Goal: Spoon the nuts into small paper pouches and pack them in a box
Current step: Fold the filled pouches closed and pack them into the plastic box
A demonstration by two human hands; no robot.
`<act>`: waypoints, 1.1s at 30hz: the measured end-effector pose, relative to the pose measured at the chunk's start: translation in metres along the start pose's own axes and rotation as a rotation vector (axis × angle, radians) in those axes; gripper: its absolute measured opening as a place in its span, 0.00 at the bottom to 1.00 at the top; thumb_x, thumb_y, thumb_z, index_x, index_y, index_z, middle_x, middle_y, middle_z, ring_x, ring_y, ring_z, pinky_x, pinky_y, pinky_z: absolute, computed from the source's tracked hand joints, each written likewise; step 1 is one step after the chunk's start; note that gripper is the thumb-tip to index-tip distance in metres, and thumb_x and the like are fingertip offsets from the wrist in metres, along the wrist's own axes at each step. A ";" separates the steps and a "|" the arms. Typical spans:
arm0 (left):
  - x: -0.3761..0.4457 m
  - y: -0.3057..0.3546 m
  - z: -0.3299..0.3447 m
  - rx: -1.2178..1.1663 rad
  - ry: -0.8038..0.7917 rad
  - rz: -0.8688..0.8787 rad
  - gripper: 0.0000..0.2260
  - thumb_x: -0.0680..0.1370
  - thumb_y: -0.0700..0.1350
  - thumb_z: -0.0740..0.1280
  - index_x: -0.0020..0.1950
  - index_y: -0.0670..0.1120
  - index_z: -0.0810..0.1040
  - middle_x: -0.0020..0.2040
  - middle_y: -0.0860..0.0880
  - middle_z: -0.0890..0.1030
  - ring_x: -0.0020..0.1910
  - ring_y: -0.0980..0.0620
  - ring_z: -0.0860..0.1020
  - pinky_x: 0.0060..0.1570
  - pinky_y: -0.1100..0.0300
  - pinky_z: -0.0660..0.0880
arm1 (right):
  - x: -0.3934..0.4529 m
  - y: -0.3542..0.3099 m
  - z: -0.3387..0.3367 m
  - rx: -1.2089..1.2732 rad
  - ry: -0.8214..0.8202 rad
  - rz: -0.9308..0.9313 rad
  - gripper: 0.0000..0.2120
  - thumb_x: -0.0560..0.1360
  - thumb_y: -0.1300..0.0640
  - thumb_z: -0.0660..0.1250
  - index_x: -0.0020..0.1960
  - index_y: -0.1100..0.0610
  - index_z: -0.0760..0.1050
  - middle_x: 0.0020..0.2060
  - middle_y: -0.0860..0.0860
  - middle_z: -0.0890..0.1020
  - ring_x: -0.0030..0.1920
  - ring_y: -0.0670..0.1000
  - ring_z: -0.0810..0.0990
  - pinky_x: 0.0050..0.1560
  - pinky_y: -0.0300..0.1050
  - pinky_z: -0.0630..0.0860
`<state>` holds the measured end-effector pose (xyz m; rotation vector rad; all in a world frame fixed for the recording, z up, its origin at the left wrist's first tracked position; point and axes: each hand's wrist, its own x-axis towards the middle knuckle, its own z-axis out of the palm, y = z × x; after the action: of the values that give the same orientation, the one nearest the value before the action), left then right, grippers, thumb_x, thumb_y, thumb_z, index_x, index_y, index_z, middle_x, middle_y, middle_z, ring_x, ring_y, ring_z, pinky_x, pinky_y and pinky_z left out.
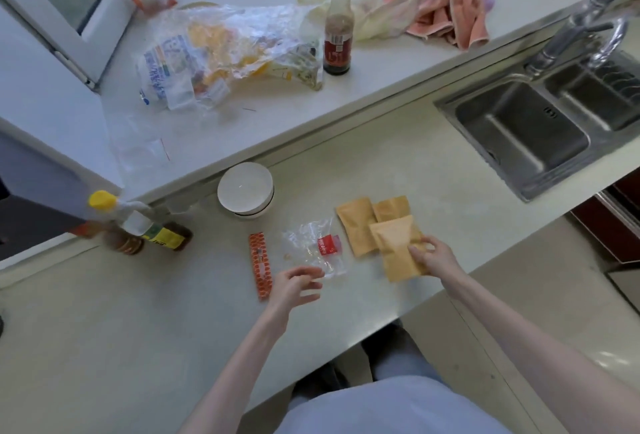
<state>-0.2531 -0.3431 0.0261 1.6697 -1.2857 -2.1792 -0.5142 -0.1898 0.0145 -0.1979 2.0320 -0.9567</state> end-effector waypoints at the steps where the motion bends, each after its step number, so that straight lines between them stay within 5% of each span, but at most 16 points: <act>1: 0.004 0.003 0.010 0.012 -0.004 -0.004 0.10 0.78 0.32 0.62 0.51 0.40 0.83 0.48 0.45 0.86 0.43 0.49 0.84 0.40 0.58 0.81 | 0.014 -0.002 -0.015 0.022 0.028 0.000 0.19 0.77 0.60 0.68 0.65 0.63 0.71 0.53 0.63 0.79 0.49 0.57 0.79 0.53 0.58 0.78; 10: 0.050 0.033 0.116 0.143 0.008 -0.024 0.10 0.78 0.33 0.62 0.50 0.43 0.82 0.45 0.47 0.85 0.40 0.51 0.81 0.42 0.54 0.82 | 0.131 -0.041 -0.104 0.029 0.168 -0.011 0.20 0.76 0.60 0.67 0.68 0.60 0.71 0.62 0.62 0.77 0.61 0.61 0.76 0.62 0.61 0.74; 16: 0.078 0.044 0.166 0.220 0.073 -0.058 0.12 0.77 0.32 0.60 0.49 0.43 0.82 0.46 0.48 0.84 0.38 0.54 0.79 0.39 0.56 0.80 | 0.169 -0.042 -0.127 -0.277 0.084 0.025 0.22 0.74 0.61 0.66 0.68 0.60 0.72 0.62 0.61 0.77 0.62 0.60 0.75 0.60 0.50 0.72; 20: 0.089 0.046 0.183 0.274 0.162 -0.031 0.15 0.74 0.30 0.59 0.51 0.43 0.81 0.47 0.47 0.83 0.40 0.54 0.77 0.37 0.62 0.74 | 0.160 -0.042 -0.123 -0.603 0.144 -0.101 0.28 0.70 0.66 0.64 0.70 0.61 0.67 0.64 0.60 0.72 0.67 0.61 0.67 0.63 0.54 0.68; 25: 0.101 0.047 0.189 0.320 0.295 -0.005 0.13 0.77 0.35 0.63 0.60 0.42 0.78 0.55 0.46 0.82 0.53 0.51 0.78 0.46 0.63 0.72 | 0.145 -0.046 -0.088 -0.544 -0.183 -0.391 0.19 0.72 0.70 0.58 0.60 0.60 0.76 0.53 0.56 0.79 0.55 0.56 0.77 0.56 0.49 0.74; 29: 0.113 0.053 0.199 0.316 0.328 0.033 0.17 0.78 0.43 0.68 0.66 0.41 0.73 0.58 0.47 0.79 0.54 0.53 0.76 0.48 0.68 0.71 | 0.157 -0.050 -0.059 -0.432 -0.297 -0.148 0.21 0.73 0.65 0.61 0.67 0.59 0.70 0.56 0.56 0.77 0.53 0.54 0.76 0.52 0.45 0.73; 33: 0.124 0.052 0.211 0.259 0.307 -0.004 0.20 0.77 0.40 0.68 0.69 0.42 0.70 0.60 0.47 0.78 0.54 0.55 0.75 0.51 0.67 0.70 | 0.170 -0.048 -0.043 -0.342 -0.354 -0.001 0.24 0.76 0.59 0.66 0.70 0.59 0.66 0.60 0.57 0.77 0.56 0.54 0.77 0.57 0.50 0.76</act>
<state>-0.4974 -0.3281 -0.0239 2.0032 -1.5197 -1.7244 -0.6613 -0.2769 -0.0461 -0.5144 1.8484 -0.5225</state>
